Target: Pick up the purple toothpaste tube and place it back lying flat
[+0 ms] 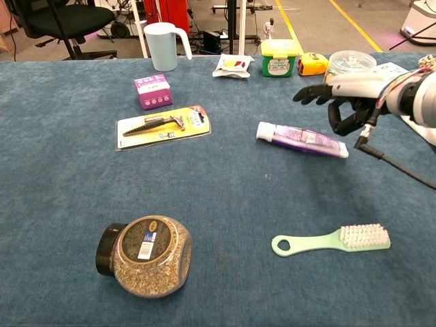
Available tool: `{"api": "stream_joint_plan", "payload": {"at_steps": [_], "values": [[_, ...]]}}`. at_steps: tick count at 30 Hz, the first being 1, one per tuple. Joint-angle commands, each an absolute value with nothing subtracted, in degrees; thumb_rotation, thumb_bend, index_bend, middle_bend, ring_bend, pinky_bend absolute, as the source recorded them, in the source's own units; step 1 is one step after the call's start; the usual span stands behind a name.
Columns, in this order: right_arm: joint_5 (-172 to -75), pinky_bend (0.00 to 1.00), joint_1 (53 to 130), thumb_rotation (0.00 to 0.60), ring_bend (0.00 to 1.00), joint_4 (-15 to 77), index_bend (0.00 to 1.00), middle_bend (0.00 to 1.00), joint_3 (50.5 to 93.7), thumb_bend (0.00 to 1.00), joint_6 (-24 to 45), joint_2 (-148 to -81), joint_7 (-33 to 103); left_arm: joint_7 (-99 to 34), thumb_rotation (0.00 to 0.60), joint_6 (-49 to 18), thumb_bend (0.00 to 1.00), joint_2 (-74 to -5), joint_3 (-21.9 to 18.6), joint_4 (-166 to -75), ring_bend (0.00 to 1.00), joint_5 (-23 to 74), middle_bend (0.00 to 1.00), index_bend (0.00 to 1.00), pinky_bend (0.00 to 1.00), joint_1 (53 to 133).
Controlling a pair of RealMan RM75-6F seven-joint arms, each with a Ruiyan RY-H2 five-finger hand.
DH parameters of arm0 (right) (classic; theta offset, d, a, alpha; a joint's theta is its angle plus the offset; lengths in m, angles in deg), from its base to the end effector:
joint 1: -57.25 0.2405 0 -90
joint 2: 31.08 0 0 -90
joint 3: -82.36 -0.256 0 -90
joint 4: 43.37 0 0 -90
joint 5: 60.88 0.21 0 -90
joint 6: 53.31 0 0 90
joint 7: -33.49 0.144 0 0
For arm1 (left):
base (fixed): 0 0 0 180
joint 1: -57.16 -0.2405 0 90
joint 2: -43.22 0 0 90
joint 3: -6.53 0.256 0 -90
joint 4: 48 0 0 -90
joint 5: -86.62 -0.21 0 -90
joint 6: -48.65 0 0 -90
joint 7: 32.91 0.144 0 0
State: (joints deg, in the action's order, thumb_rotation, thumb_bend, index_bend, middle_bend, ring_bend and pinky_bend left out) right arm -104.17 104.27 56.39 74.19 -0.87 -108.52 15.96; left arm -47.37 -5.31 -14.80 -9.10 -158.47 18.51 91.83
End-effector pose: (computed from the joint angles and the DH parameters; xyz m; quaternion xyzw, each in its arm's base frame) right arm -0.1461 -0.3345 0.0167 0.6979 -0.5119 0.3259 0.3803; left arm -0.1407 0.3193 0.1298 -0.6181 -0.5292 -0.4886 0.3148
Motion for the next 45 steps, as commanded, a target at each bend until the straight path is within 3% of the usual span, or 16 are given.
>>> {"api": "stream_joint_plan", "payload": {"at_steps": [1,12,15,17,26,33,37,45], "values": [[-106.88,0.10,102.37,0.600,0.06,57.84,0.07,0.08,73.36,0.96,1.20,-106.84,18.57,-46.73,0.000,-6.55,0.00,-13.69,-8.12,-158.32,0.00,17.60,0.00,0.00,0.00,90.67],[-117.47,0.33,94.74,0.600,0.28,56.33,0.36,0.29,71.97,0.78,8.40,-104.33,30.47,-39.21,0.000,-13.60,0.00,-11.10,-4.90,-159.24,0.00,18.68,0.00,0.00,0.00,85.63],[-119.96,0.33,92.67,0.600,0.27,55.39,0.36,0.28,72.25,0.69,10.40,-103.67,32.80,-37.08,0.017,-15.88,0.00,-10.53,-3.95,-158.77,0.00,19.20,0.00,0.00,0.00,83.92],[-121.20,0.32,91.73,0.600,0.27,54.78,0.35,0.27,72.42,0.64,11.54,-103.57,33.61,-35.95,0.061,-17.01,0.00,-10.42,-3.50,-158.54,0.00,19.29,0.00,0.00,0.00,83.15],[-129.00,0.31,85.72,0.600,0.27,50.79,0.36,0.29,74.39,0.61,20.48,-103.41,35.51,-27.67,0.180,-26.33,0.00,-10.95,-0.13,-156.14,0.00,16.97,0.00,0.00,0.00,77.43],[-134.94,0.30,80.52,0.600,0.28,47.17,0.40,0.32,77.02,0.61,28.60,-103.04,31.07,-22.32,0.198,-32.03,0.00,-11.25,4.25,-155.89,0.00,14.54,0.00,0.00,0.00,71.72],[-137.01,0.29,77.93,0.600,0.28,45.73,0.41,0.33,78.54,0.61,31.15,-103.16,27.86,-21.15,0.210,-31.90,0.00,-10.65,6.71,-156.05,0.00,13.15,0.00,0.00,0.00,69.66],[-138.11,0.29,74.11,0.600,0.29,45.60,0.41,0.34,79.82,0.60,32.81,-103.18,27.44,-21.38,0.218,-35.18,0.00,-11.95,7.29,-155.43,0.00,10.36,0.00,0.00,0.00,66.85]]}}
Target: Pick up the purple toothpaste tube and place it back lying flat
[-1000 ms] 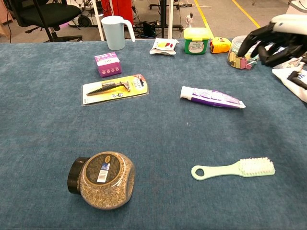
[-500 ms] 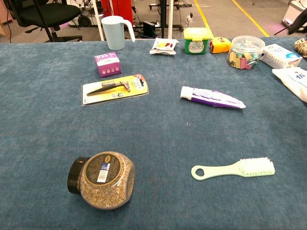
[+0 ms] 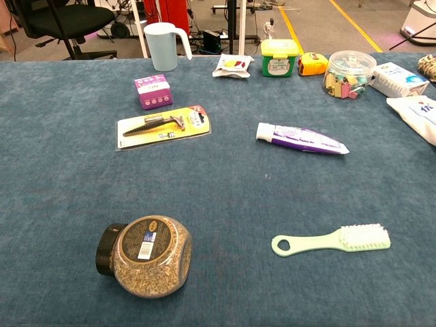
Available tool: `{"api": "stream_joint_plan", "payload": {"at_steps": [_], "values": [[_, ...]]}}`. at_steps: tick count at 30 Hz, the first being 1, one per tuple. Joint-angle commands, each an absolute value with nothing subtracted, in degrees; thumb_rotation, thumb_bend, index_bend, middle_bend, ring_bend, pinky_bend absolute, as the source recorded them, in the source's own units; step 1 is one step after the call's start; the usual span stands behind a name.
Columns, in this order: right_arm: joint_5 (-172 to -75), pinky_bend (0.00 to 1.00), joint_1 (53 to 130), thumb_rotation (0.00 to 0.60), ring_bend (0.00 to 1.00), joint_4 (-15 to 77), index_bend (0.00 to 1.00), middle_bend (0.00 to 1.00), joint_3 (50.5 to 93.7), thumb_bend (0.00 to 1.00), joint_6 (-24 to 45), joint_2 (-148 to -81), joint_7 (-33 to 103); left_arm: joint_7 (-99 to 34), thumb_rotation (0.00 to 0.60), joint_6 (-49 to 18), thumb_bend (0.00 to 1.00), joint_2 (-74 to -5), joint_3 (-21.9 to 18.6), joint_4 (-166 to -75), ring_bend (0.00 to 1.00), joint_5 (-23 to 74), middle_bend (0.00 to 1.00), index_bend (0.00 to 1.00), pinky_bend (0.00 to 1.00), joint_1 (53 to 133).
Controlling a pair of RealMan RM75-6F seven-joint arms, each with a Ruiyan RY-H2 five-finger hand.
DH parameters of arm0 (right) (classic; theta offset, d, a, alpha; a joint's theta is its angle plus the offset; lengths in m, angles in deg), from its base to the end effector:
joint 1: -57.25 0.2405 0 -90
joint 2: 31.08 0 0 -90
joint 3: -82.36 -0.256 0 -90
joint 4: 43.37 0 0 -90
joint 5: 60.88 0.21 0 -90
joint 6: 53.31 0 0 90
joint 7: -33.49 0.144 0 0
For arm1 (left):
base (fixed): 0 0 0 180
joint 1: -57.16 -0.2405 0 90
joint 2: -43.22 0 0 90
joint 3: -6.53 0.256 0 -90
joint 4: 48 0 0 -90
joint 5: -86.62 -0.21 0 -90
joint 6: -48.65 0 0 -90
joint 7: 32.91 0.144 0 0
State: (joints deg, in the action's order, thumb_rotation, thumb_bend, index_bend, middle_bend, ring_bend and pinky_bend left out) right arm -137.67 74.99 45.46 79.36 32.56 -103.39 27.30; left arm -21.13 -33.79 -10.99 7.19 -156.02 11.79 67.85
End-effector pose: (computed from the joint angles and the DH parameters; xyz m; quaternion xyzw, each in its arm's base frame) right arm -0.2815 -0.2487 0.1276 0.5916 -0.3507 0.4212 0.5913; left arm -0.2835 0.1910 0.1823 -0.6045 -0.4026 -0.3147 0.6111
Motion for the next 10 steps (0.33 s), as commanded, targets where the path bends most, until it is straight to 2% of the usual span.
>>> {"api": "stream_joint_plan", "payload": {"at_steps": [1,10], "values": [[-138.36,0.29,73.82,0.600,0.29,45.70,0.41,0.34,79.81,0.60,32.78,-103.08,27.54,-21.64,0.217,-35.54,0.00,-12.36,7.30,-155.07,0.00,9.69,0.00,0.00,0.00,66.58],[-138.94,0.29,72.30,0.600,0.29,46.59,0.42,0.34,78.53,0.60,32.72,-102.86,27.52,-23.06,0.217,-36.89,0.00,-14.77,6.12,-152.96,0.00,7.03,0.00,0.00,0.00,65.85]]}}
